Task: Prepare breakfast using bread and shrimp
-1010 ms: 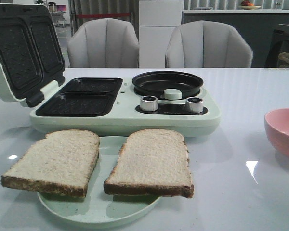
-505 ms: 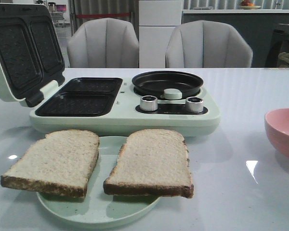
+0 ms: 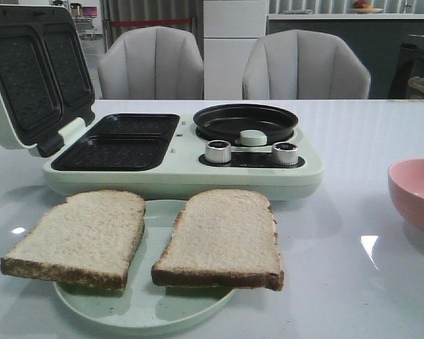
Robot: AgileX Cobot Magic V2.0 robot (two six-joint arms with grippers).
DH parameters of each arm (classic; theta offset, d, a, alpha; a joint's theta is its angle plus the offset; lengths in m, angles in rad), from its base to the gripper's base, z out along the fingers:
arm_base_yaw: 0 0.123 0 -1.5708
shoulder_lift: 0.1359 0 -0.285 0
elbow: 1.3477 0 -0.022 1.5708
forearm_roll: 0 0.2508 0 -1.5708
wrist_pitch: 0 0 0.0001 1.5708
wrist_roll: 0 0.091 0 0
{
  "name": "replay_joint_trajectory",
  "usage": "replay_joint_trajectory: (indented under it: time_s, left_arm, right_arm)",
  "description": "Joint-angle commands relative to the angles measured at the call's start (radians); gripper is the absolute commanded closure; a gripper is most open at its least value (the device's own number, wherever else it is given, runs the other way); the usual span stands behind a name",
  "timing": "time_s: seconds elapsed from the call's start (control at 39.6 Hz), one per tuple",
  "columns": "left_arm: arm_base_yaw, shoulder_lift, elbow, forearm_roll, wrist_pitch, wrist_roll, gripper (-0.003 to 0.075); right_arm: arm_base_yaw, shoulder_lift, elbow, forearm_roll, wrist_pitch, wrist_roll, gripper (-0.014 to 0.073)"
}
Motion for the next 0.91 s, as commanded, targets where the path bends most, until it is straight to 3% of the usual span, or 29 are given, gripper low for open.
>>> replay_joint_trajectory:
  time_s: [0.0,0.2,0.51,0.58,0.76,0.88]
  left_arm:
    - [-0.07,0.009,-0.015,-0.003,-0.083,0.063,0.0159]
    - [-0.304,0.009,0.082,0.028,-0.147,0.229,0.0159]
    - [-0.665,0.159,0.14,0.295,-0.104,0.209,0.0159]
    - [-0.756,0.237,0.14,0.417,-0.085,0.119,0.0164]
    - [-0.971,0.437,0.14,0.826,0.036,-0.234,0.019]
    - [-1.084,0.565,0.14,1.006,0.125,-0.406,0.019]
  right_arm:
    - [-0.005,-0.004,-0.034,0.006,-0.07,-0.006,0.0095]
    - [-0.005,-0.004,-0.034,0.006,-0.07,-0.006,0.0095]
    - [-0.005,-0.004,-0.034,0.006,-0.07,-0.006,0.0095]
    - [-0.005,-0.004,-0.034,0.006,-0.07,-0.006,0.0095]
    - [-0.005,-0.004,-0.034,0.006,-0.07,-0.006,0.0095]
    - [-0.005,-0.004,-0.034,0.006,-0.07,-0.006,0.0095]
